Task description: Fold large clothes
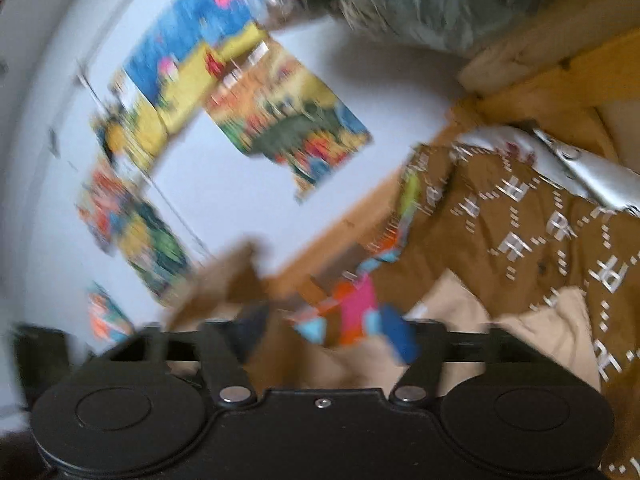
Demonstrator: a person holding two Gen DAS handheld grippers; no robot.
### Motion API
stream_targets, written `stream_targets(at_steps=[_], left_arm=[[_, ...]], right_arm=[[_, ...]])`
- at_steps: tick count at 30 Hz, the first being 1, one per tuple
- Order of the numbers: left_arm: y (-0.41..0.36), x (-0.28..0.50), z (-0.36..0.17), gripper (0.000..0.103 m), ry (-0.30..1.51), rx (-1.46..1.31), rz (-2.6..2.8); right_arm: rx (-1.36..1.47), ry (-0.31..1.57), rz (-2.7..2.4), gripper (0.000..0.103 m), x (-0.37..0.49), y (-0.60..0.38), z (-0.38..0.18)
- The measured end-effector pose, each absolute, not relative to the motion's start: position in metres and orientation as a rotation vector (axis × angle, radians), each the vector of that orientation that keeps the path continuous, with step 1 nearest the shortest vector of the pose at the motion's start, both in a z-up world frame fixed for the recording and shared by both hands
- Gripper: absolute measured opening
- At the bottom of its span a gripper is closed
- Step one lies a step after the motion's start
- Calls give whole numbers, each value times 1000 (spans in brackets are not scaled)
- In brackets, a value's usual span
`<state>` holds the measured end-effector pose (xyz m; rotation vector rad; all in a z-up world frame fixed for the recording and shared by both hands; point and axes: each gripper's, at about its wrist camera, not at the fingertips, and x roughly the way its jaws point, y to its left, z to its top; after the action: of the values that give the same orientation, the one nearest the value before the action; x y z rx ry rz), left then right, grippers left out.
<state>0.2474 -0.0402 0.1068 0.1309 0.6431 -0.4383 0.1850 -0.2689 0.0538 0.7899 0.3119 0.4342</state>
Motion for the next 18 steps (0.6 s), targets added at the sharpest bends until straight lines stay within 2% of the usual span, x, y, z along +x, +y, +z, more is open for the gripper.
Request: stream_targets(at_steps=[1, 4, 8, 10, 12, 13, 17, 18], left_arm=[[-55, 249, 105, 7, 656, 162, -466], [-94, 247, 91, 7, 676, 240, -538], [-132, 234, 60, 7, 681, 316, -625], [-144, 228, 45, 7, 681, 355, -653], [-154, 223, 31, 7, 679, 394, -669], [-156, 222, 27, 7, 679, 404, -674], [-164, 214, 18, 7, 650, 420, -726], [-167, 214, 15, 7, 651, 417, -742]], right_arm=[[818, 306, 477, 87, 185, -277, 57], [880, 295, 501, 87, 187, -290, 55], [974, 435, 412, 83, 202, -302, 28], [991, 508, 313, 57, 208, -307, 14], [1003, 539, 239, 44, 210, -314, 4], [1003, 541, 213, 40, 210, -316, 0], [880, 497, 221, 35, 215, -316, 8], [825, 497, 221, 29, 216, -313, 11]])
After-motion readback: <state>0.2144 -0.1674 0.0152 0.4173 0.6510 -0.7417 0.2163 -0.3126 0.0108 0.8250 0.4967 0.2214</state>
